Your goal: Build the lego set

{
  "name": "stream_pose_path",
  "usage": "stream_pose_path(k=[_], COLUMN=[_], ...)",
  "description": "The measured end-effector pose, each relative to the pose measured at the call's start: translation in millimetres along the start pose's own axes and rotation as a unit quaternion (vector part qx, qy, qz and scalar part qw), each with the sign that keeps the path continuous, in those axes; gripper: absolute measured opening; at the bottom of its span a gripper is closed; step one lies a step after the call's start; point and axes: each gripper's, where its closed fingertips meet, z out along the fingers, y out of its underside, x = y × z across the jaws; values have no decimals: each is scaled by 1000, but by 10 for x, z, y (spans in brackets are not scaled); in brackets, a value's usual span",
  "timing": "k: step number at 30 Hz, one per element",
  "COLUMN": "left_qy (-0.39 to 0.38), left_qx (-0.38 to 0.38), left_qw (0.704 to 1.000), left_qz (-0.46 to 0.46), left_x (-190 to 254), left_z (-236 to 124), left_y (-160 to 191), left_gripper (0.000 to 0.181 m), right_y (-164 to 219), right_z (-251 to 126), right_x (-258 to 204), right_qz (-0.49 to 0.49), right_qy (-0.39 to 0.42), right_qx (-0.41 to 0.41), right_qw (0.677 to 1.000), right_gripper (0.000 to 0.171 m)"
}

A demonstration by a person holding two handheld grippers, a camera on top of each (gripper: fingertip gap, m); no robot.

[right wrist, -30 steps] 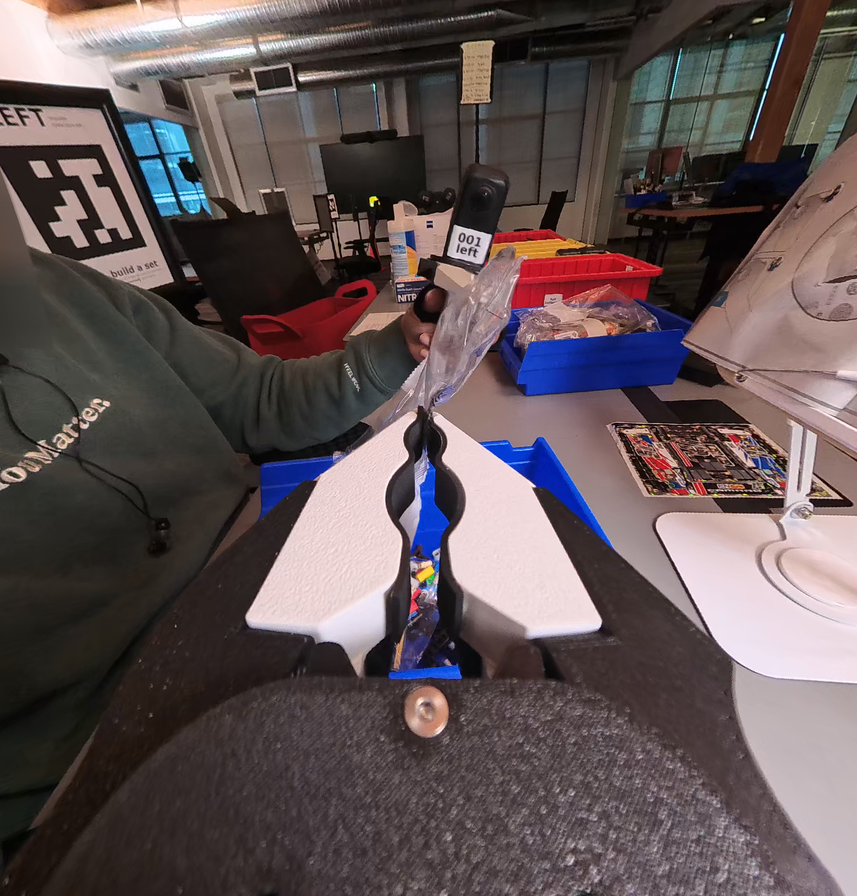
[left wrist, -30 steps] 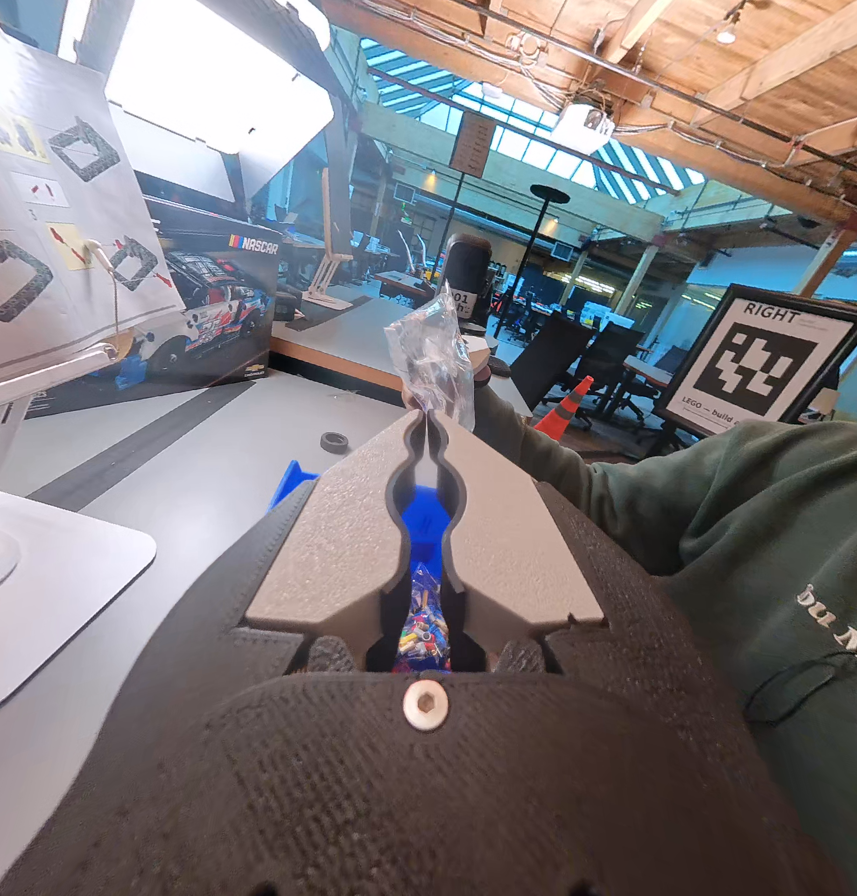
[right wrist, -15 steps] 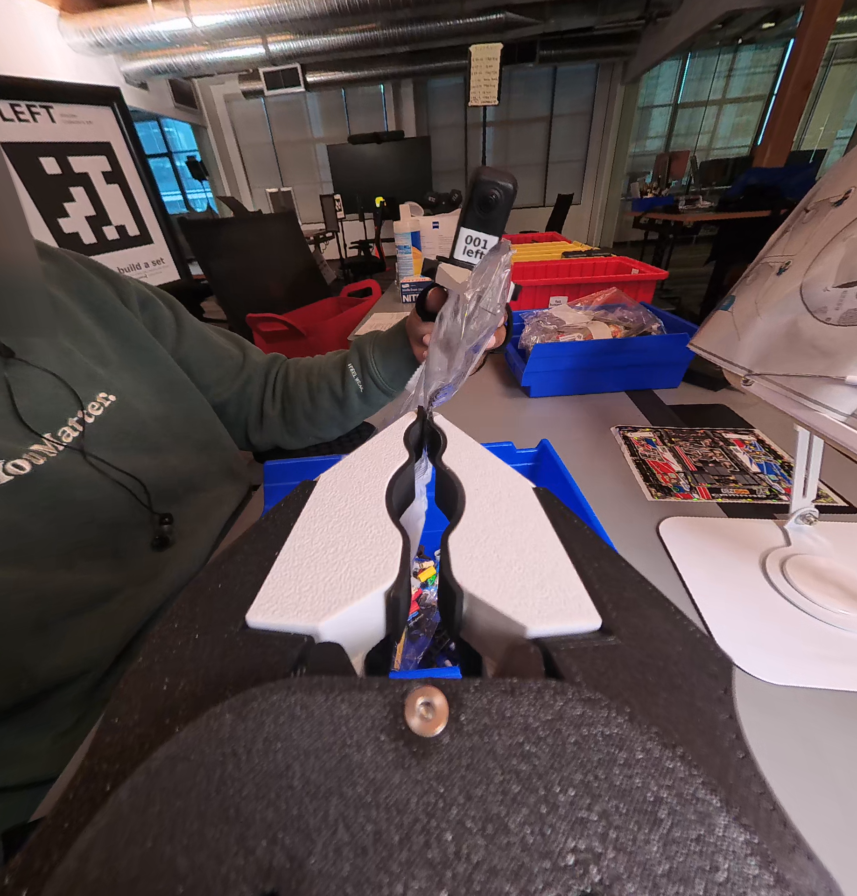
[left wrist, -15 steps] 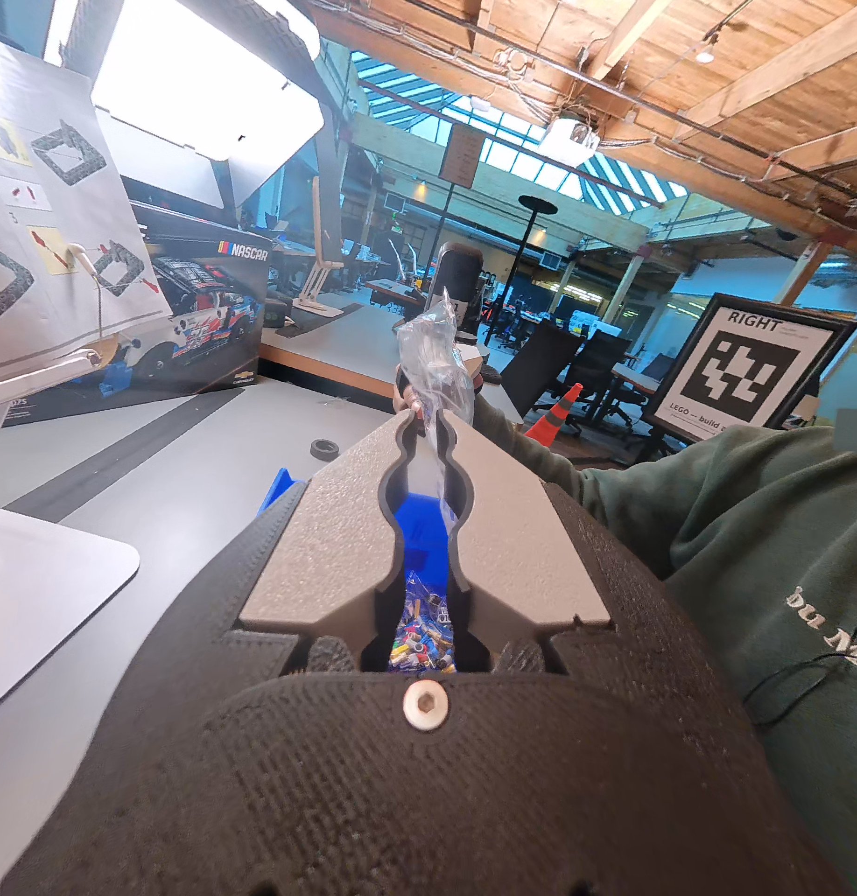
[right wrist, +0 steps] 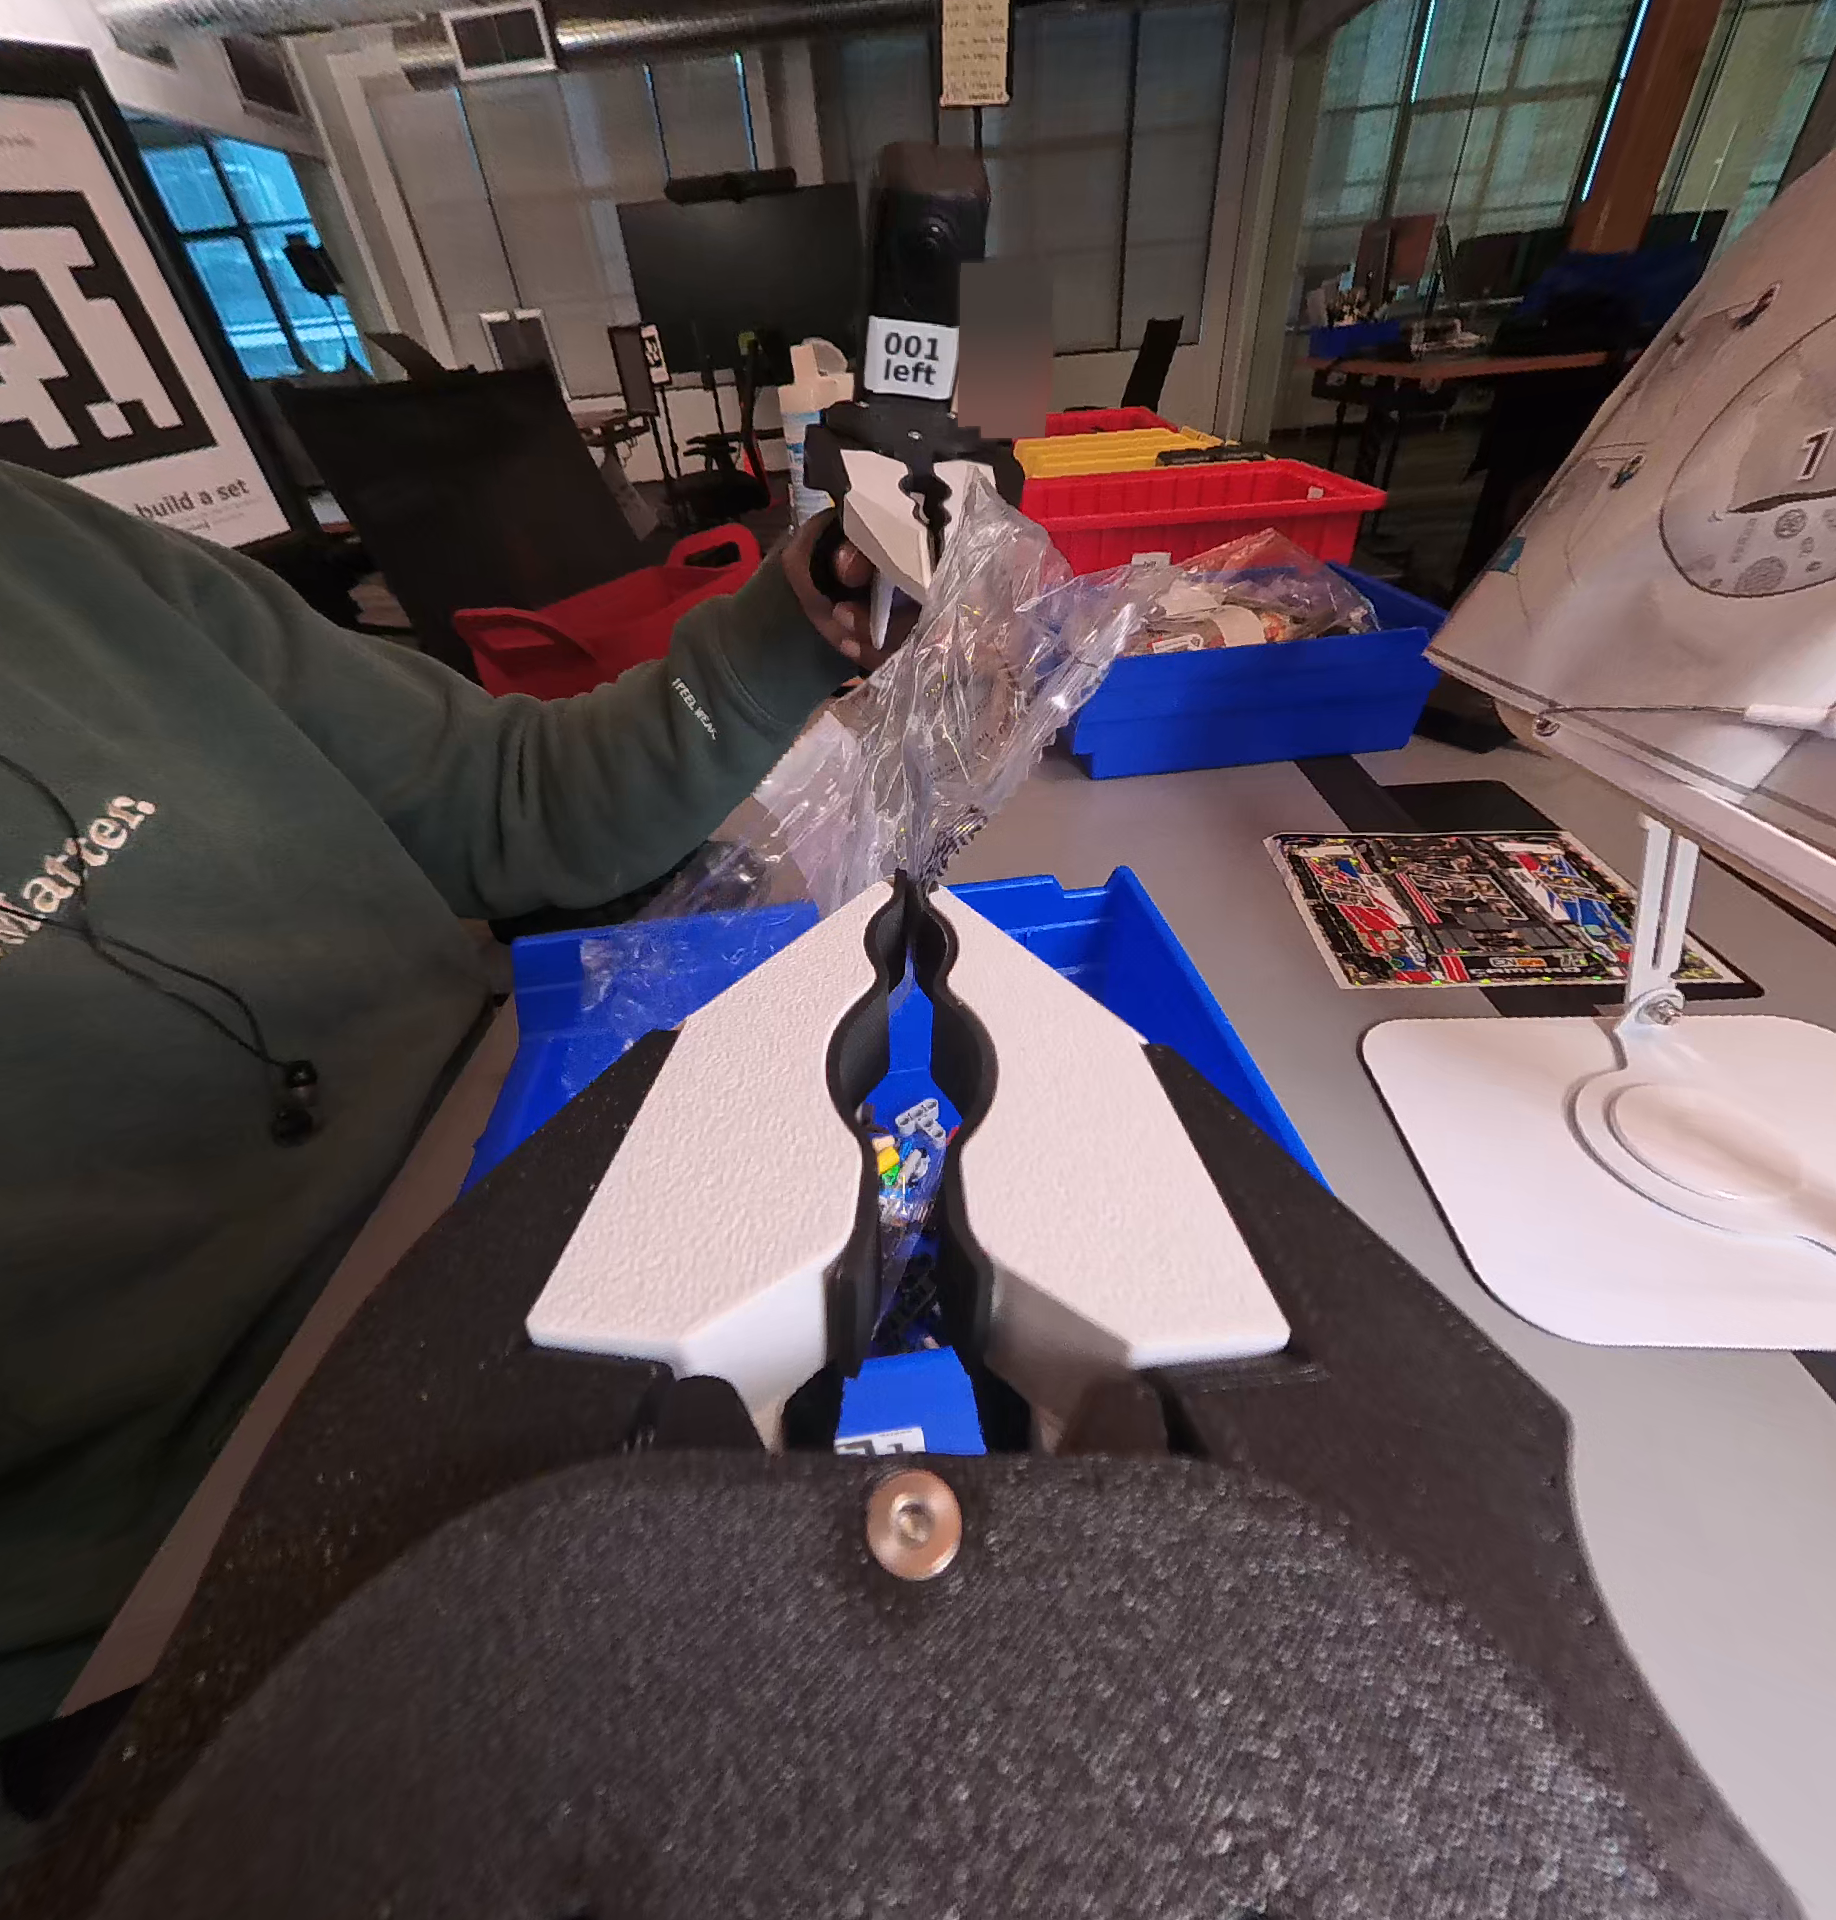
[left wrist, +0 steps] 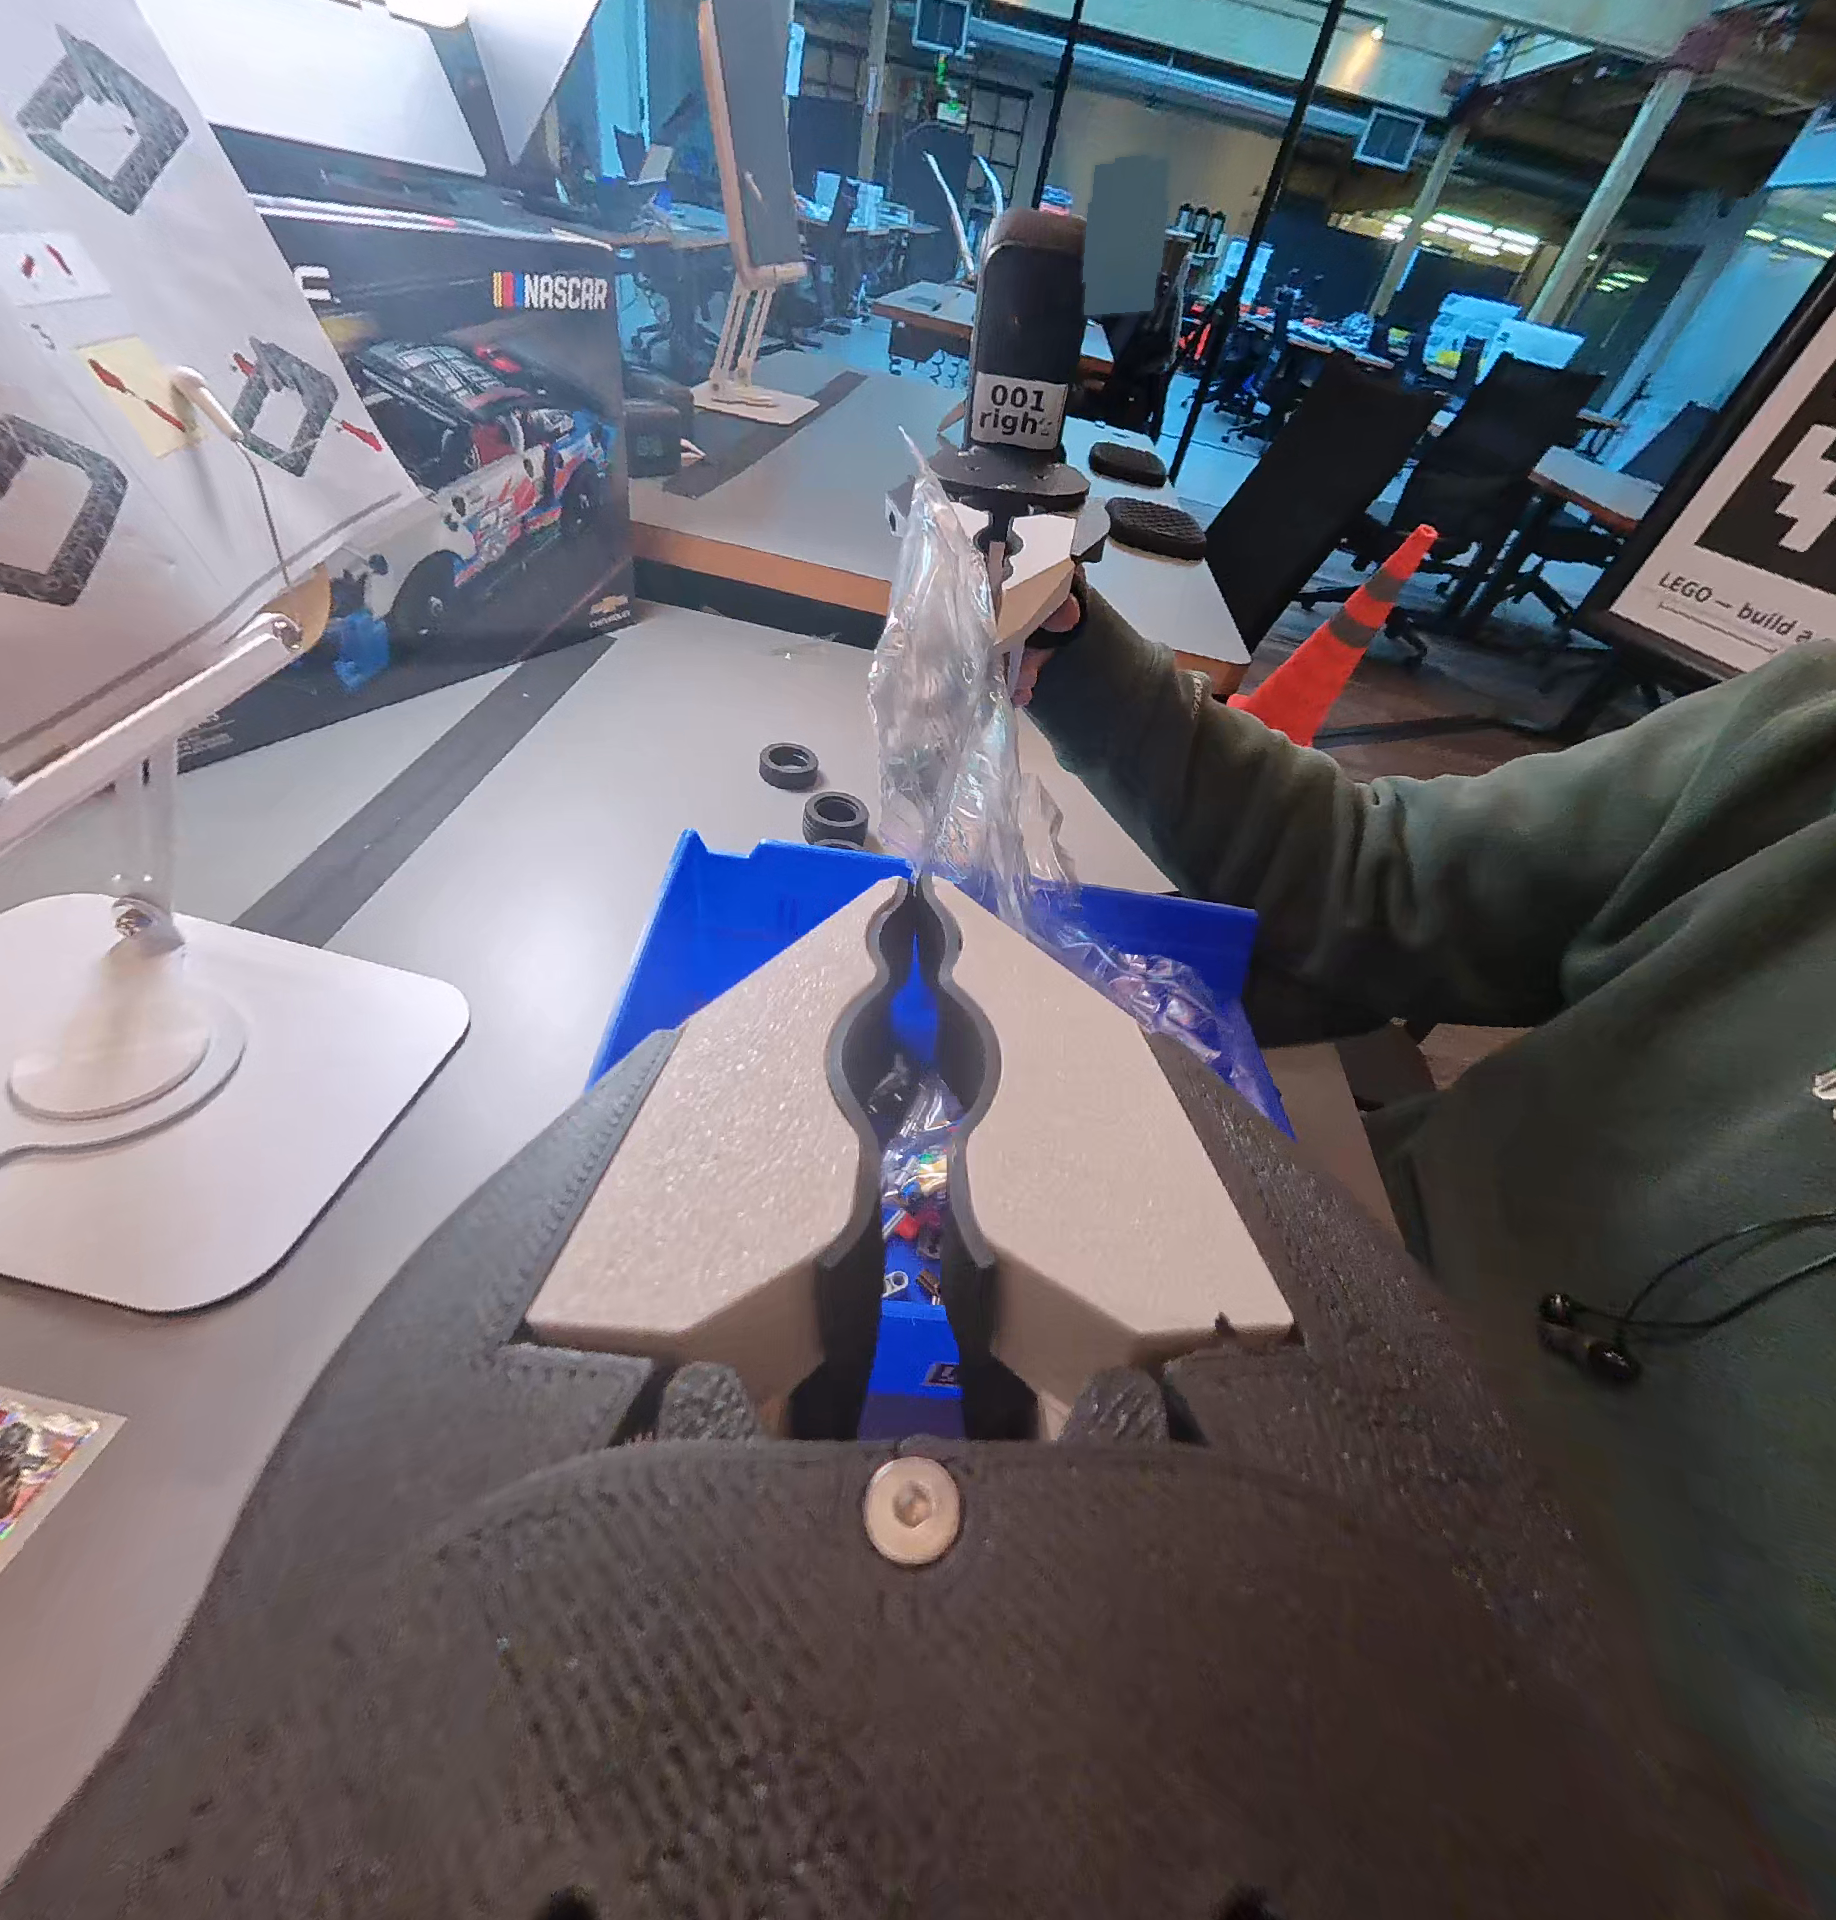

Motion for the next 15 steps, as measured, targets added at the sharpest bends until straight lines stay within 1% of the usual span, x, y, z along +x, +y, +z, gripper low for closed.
stream_pose_path(k=[3,4,6,8,9,10,11,12,13,15], left_qy=[-1,-2,1,1,2,2,2,1,0,-1], left_qx=[8,12,17,19,18,17,14,12,13,13], left_qw=[1000,1000,999,999,999,999,999,999,999,999], left_qz=[23,27,30,31,33,33,33,35,39,45], left_x=[38,49,76,83,88,88,84,78,72,54], left_z=[-26,-39,-70,-80,-74,-66,-56,-49,-47,-40], left_y=[-40,-60,-90,-94,-89,-83,-69,-54,-51,-37], left_gripper=[0,0,0,0,0,0,0,0,0,0], right_y=[-40,-67,-150,-186,-204,-227,-272,-331,-360,-249], right_z=[20,23,12,11,19,24,16,-12,-46,-66], right_x=[-64,-63,-78,-47,-30,-23,-32,-50,-54,8], right_qz=[-9,-13,-14,-12,-11,-10,-10,-12,-20,-47], right_qy=[-8,-2,1,13,18,19,16,11,11,36], right_qx=[7,10,28,34,39,47,63,82,90,59], right_qw=[1000,1000,1000,999,999,999,998,996,996,997], right_gripper=[0,3,24,29,28,22,15,2,0,0])
